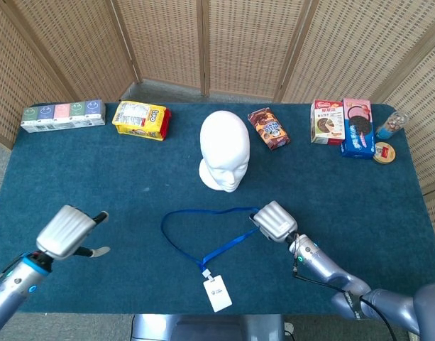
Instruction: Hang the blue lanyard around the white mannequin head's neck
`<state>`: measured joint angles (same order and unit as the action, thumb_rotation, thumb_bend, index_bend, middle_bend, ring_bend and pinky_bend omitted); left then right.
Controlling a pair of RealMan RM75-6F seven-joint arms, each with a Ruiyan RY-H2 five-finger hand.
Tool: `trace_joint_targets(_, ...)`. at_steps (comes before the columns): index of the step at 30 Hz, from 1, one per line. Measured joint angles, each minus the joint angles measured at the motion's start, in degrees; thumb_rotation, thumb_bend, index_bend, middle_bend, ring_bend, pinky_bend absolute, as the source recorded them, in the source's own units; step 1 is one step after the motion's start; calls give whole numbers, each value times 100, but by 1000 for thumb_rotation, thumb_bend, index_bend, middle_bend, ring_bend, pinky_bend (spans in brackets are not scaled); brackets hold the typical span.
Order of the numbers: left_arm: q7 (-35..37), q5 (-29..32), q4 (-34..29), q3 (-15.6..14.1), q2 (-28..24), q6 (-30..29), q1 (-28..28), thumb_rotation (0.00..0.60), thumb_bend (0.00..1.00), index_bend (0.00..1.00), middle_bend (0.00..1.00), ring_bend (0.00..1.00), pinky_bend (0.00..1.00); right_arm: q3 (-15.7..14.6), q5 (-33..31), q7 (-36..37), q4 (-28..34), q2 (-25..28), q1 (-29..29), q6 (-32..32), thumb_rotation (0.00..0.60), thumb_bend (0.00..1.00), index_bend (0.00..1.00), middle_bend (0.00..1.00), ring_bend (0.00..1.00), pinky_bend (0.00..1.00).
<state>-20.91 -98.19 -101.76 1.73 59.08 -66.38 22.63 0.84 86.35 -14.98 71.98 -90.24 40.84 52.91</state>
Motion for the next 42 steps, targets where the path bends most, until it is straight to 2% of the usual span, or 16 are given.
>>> trace_joint_targets(6, -69, -136, 244, 38, 352, 439, 426, 550, 136, 412, 948, 927, 878, 4, -21, 21, 12, 18, -27, 24, 600, 511, 590, 1000, 1000, 1000)
trace_joint_targets(10, -135, -130, 379, 48, 549, 673, 614, 598, 137, 424, 948, 926, 880, 6, -31, 45, 16, 25, -43, 39, 600, 511, 593, 1000, 1000, 1000)
trace_joint_targets(16, -181, -5, 533, 58, 838, 986, 874, 600, 146, 477, 948, 928, 886, 5, -44, 63, 17, 23, -56, 38, 600, 511, 598, 1000, 1000, 1000)
trace_joint_targets(22, -155, 151, 711, 46, 1089, 1239, 1080, 600, 160, 482, 948, 930, 888, 16, -54, 68, 6, 15, -57, 36, 599, 512, 604, 1000, 1000, 1000)
trace_joint_targets(32, -161, 360, 1023, 27, 1497, 1592, 1408, 600, 242, 523, 948, 930, 889, 32, -85, 80, -65, -49, -32, -26, 600, 511, 607, 1000, 1000, 1000)
trace_joint_targets(42, -320, 592, 1314, 60, 1853, 1875, 1714, 600, 244, 539, 948, 930, 890, 40, -111, 128, -136, -77, -27, -54, 600, 511, 609, 1000, 1000, 1000)
